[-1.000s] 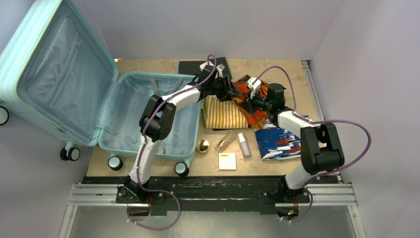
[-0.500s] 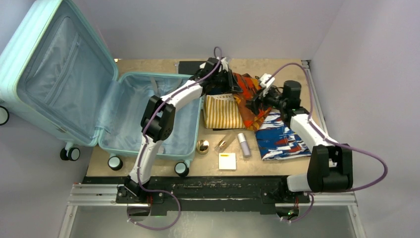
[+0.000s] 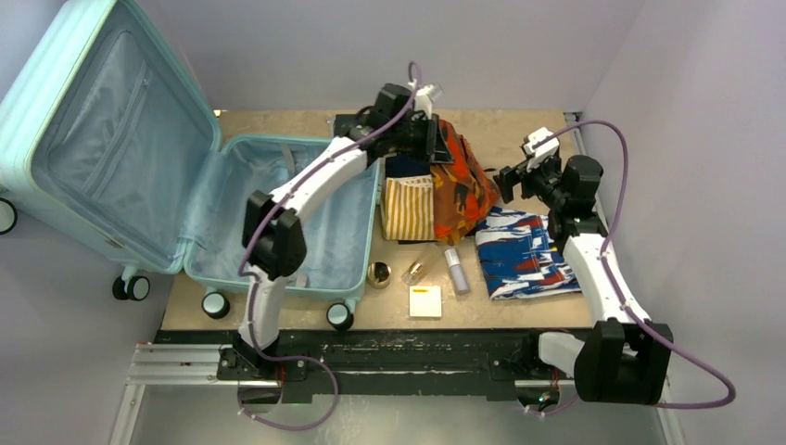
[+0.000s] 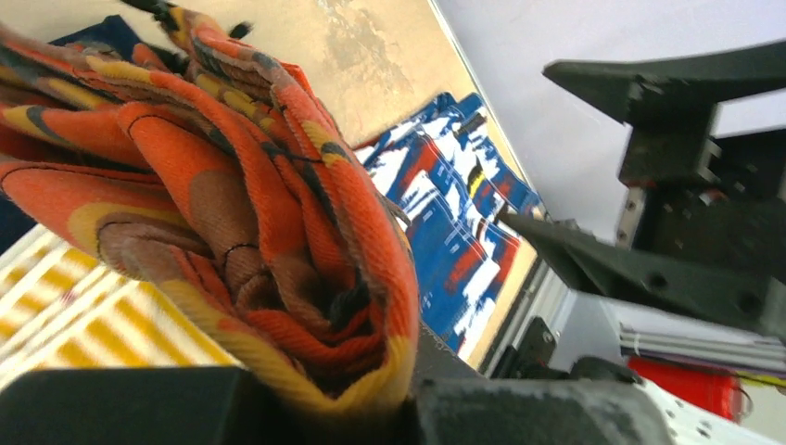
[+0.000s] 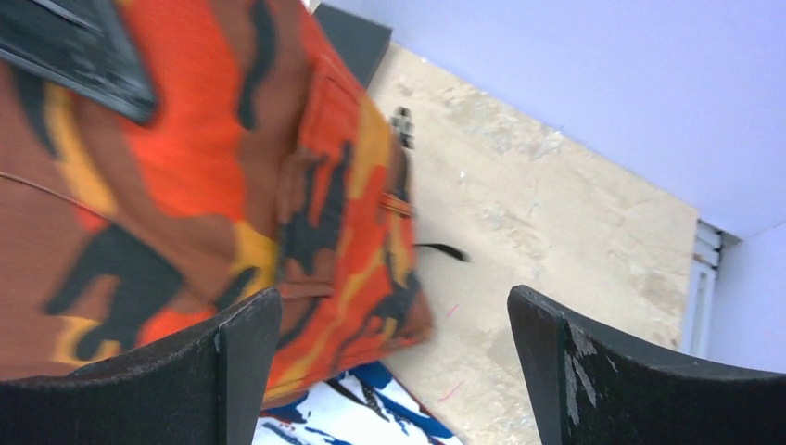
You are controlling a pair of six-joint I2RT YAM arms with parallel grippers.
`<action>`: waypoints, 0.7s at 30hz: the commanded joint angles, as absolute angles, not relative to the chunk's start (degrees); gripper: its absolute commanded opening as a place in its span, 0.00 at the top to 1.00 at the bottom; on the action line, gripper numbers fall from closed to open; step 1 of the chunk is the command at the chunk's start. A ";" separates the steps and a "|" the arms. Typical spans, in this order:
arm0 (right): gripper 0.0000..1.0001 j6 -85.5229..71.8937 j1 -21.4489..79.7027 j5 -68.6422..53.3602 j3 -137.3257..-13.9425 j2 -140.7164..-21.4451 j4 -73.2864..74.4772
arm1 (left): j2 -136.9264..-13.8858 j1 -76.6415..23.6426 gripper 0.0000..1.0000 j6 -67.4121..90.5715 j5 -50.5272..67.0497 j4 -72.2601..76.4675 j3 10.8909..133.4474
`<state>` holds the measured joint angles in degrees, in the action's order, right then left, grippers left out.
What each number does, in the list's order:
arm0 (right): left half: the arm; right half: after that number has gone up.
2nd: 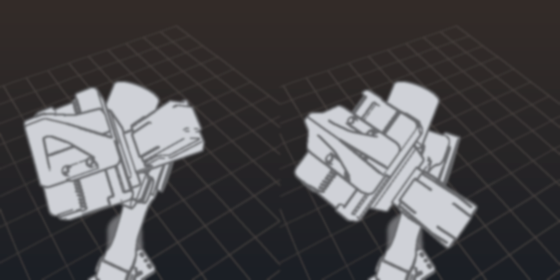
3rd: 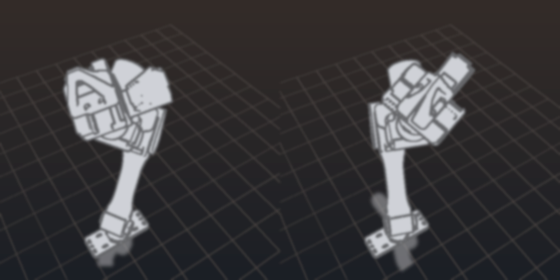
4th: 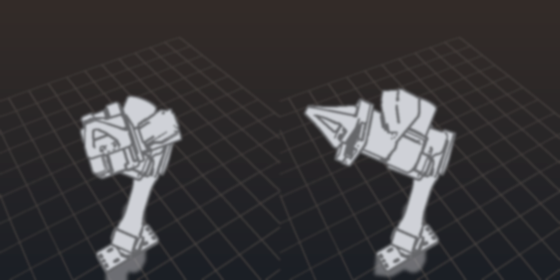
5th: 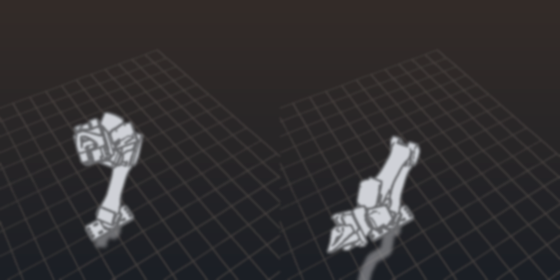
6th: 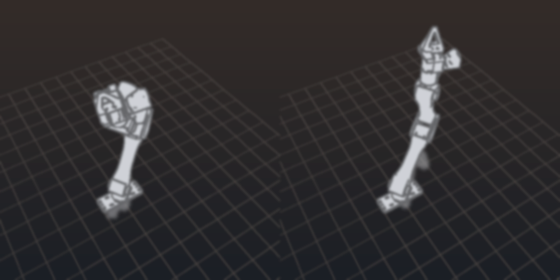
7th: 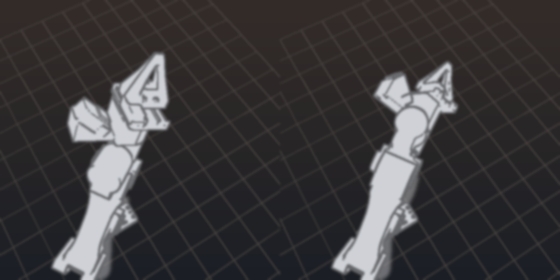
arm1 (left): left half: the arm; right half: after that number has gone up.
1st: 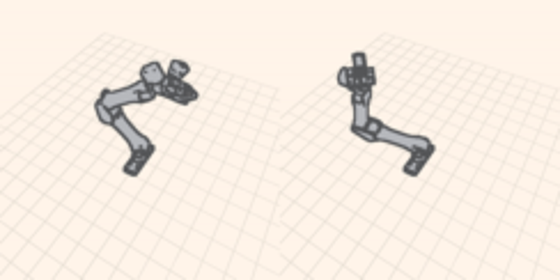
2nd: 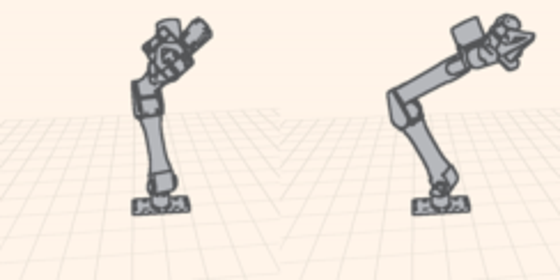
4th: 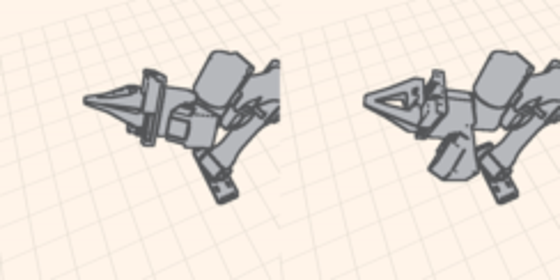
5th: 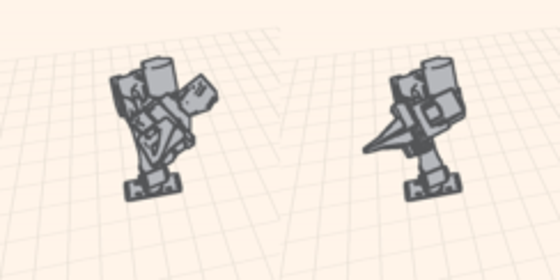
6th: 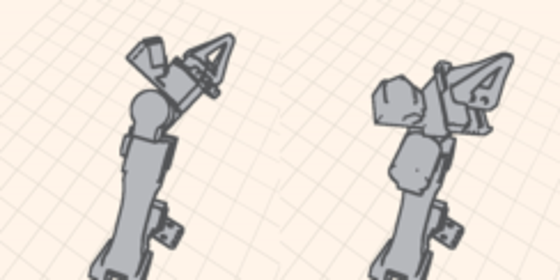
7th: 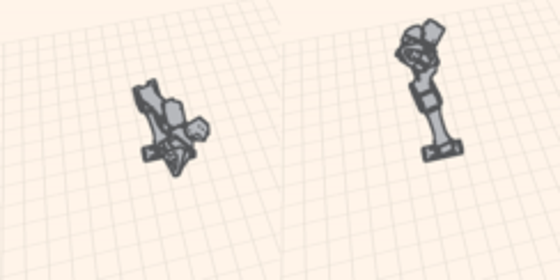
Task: Pack the luggage
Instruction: Pick up the clothes at the center of the board, then place the clothes in the luggage.
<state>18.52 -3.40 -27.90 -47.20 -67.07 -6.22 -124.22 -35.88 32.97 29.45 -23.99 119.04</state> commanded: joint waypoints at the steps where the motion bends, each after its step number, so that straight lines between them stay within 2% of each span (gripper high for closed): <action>1: 0.05 16.89 -3.40 -23.74 -46.54 -63.80 -8.35 | -110.42 -28.88 1.00 30.64 34.92 -24.14 115.56; 5: 0.05 16.55 -3.37 -23.58 -46.67 -62.37 -8.11 | -110.33 -21.35 1.00 26.75 42.50 -35.36 113.17; 8: 0.05 16.78 -3.36 -23.14 -46.67 -61.29 -8.00 | -114.48 -15.81 1.00 17.59 46.58 -49.62 115.51; 12: 0.05 16.96 -3.35 -22.68 -46.29 -60.18 -8.15 | -118.54 -9.83 1.00 7.95 45.60 -63.39 117.39; 17: 0.05 17.09 -3.35 -22.50 -45.78 -60.03 -8.51 | -120.58 -4.53 1.00 2.15 42.57 -71.24 119.19; 19: 0.05 17.39 -3.34 -22.42 -45.67 -60.03 -8.72 | -121.07 -2.68 0.92 1.27 42.65 -72.55 119.49; 21: 0.05 17.40 -3.38 -22.41 -45.74 -60.07 -8.83 | -121.62 -1.19 0.89 0.68 42.21 -73.18 119.80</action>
